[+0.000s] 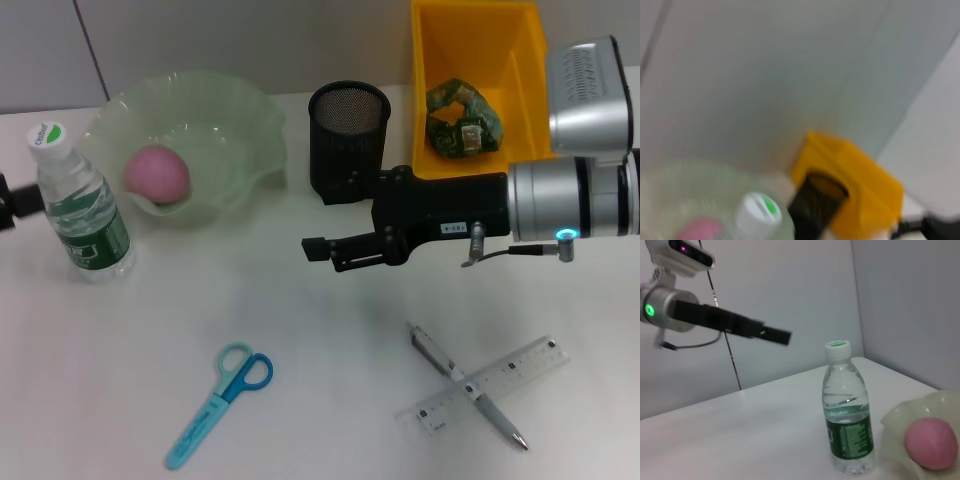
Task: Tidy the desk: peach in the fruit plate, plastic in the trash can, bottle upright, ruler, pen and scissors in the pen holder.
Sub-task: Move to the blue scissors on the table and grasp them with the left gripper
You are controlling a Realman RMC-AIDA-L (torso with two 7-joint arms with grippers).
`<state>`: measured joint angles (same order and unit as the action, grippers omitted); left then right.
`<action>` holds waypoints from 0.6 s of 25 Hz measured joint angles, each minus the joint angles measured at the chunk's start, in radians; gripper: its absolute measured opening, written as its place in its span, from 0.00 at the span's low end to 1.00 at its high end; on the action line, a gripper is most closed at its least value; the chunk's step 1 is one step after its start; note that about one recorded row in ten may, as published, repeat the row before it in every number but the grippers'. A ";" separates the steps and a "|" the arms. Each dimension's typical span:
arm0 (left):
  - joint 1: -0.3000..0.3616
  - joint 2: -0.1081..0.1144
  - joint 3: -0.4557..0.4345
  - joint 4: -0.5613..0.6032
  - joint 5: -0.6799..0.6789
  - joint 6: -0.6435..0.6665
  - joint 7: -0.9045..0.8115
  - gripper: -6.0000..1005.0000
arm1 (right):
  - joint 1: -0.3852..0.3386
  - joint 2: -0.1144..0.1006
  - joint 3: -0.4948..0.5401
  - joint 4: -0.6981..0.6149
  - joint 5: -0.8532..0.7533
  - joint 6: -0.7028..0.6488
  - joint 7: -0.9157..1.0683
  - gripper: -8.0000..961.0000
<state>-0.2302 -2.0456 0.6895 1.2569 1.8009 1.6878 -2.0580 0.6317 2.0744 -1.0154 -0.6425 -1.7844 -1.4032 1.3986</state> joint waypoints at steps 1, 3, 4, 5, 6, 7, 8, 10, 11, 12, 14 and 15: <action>-0.016 -0.003 0.011 0.098 0.076 0.059 -0.109 0.78 | -0.006 0.000 0.000 -0.009 0.000 -0.001 0.003 0.86; -0.028 -0.005 0.021 0.137 0.109 0.084 -0.153 0.78 | -0.018 -0.001 0.000 -0.023 0.000 -0.008 0.008 0.86; -0.042 -0.007 0.036 0.175 0.148 0.110 -0.200 0.78 | -0.022 -0.003 0.000 -0.027 0.000 -0.012 0.010 0.86; -0.058 -0.009 0.053 0.209 0.183 0.132 -0.243 0.78 | -0.026 -0.005 0.000 -0.030 0.000 -0.019 0.012 0.86; -0.075 -0.009 0.070 0.230 0.211 0.150 -0.277 0.78 | -0.030 -0.007 0.000 -0.033 0.000 -0.027 0.014 0.86; -0.102 -0.010 0.100 0.253 0.257 0.175 -0.330 0.78 | -0.034 -0.010 0.000 -0.036 0.000 -0.036 0.018 0.86; -0.114 -0.011 0.112 0.260 0.277 0.184 -0.353 0.78 | -0.040 -0.012 0.000 -0.043 -0.001 -0.049 0.022 0.86; -0.153 -0.011 0.156 0.270 0.345 0.203 -0.405 0.78 | -0.053 -0.019 -0.002 -0.057 -0.003 -0.072 0.027 0.86; -0.199 -0.014 0.221 0.268 0.433 0.215 -0.453 0.78 | -0.066 -0.026 -0.006 -0.070 -0.010 -0.098 0.028 0.86; -0.199 -0.014 0.221 0.268 0.433 0.215 -0.453 0.78 | -0.066 -0.026 -0.006 -0.070 -0.010 -0.098 0.028 0.86; -0.230 -0.019 0.282 0.264 0.482 0.215 -0.485 0.78 | -0.080 -0.035 -0.003 -0.085 -0.024 -0.131 0.028 0.86; -0.245 -0.020 0.314 0.259 0.504 0.210 -0.503 0.78 | -0.085 -0.039 -0.001 -0.091 -0.030 -0.142 0.028 0.86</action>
<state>-0.4748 -2.0657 1.0034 1.5159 2.3054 1.8976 -2.5613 0.5462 2.0349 -1.0163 -0.7338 -1.8140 -1.5454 1.4267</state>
